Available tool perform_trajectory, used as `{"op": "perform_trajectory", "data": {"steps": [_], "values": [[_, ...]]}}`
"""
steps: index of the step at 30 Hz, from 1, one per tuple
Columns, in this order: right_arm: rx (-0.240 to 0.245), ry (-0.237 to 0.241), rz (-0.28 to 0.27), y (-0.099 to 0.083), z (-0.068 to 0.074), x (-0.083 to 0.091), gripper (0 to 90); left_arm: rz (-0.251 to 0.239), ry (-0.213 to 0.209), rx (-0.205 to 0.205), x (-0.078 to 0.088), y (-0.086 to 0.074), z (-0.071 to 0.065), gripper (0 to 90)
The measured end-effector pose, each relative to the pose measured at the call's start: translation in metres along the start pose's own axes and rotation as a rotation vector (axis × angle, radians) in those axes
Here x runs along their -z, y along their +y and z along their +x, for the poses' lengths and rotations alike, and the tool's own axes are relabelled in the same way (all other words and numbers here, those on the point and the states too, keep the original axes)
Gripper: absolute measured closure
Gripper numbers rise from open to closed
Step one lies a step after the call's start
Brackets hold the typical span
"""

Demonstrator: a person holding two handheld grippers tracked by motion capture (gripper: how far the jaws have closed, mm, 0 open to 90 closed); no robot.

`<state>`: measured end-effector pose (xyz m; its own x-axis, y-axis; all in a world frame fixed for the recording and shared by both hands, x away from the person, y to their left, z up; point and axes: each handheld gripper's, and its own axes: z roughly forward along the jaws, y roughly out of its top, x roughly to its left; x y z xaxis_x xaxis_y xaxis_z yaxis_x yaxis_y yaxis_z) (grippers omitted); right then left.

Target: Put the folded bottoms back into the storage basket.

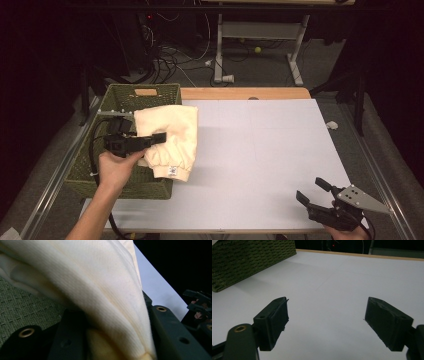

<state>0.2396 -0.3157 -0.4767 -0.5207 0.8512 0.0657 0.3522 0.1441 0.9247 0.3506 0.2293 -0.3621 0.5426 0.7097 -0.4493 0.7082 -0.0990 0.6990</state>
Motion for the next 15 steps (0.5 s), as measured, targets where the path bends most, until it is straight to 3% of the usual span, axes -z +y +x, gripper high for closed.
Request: {"op": "perform_trajectory", "data": {"steps": [15], "values": [[-0.002, 0.000, -0.001, 0.000, 0.000, 0.000, 19.6, -0.023, 0.025, 0.027, 0.015, -0.005, 0.010, 60.1]]}}
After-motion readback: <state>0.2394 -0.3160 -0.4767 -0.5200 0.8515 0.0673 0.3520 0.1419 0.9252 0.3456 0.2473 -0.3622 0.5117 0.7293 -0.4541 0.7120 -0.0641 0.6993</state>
